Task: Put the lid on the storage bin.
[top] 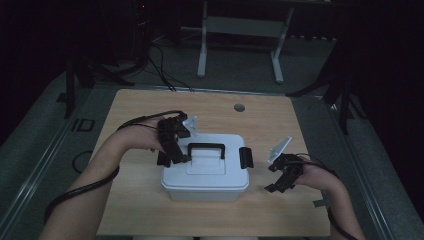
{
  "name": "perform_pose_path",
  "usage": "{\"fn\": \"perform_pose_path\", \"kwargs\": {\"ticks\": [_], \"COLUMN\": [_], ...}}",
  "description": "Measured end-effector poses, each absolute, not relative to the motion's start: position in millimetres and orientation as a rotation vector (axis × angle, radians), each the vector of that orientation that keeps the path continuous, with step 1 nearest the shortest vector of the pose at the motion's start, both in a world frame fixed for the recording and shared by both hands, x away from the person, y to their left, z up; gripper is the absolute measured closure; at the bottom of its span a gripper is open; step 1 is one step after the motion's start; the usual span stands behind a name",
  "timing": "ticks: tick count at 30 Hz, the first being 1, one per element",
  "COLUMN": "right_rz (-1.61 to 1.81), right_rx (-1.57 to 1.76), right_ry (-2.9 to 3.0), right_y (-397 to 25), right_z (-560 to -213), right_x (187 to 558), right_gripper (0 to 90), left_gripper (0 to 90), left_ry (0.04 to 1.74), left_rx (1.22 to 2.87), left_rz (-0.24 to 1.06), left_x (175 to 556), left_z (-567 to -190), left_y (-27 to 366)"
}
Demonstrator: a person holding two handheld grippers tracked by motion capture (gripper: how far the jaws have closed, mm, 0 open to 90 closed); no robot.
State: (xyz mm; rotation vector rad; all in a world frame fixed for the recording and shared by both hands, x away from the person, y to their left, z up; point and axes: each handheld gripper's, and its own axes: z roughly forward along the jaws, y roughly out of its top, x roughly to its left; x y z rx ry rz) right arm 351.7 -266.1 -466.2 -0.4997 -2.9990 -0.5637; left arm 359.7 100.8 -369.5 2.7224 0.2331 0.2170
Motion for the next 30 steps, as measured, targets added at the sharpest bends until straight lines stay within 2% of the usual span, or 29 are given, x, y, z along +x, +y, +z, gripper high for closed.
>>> {"fn": "perform_pose_path", "kwargs": {"ticks": [16, 30], "right_rz": [-0.579, -0.584], "right_rx": [-0.51, -0.514], "right_ry": [-3.015, -3.032], "right_y": [-264.6, -265.6], "right_z": [-468.2, -470.3], "right_x": [352.6, 349.7], "right_gripper": [17.9, 17.9], "left_gripper": [14.6, 14.6], "left_ry": [0.372, 0.466], "left_rx": [2.596, 2.548], "left_rz": [0.2, 0.203], "left_x": [346.7, 328.0], "left_z": [-380.1, -397.0], "left_y": [167.1, 215.7]}}
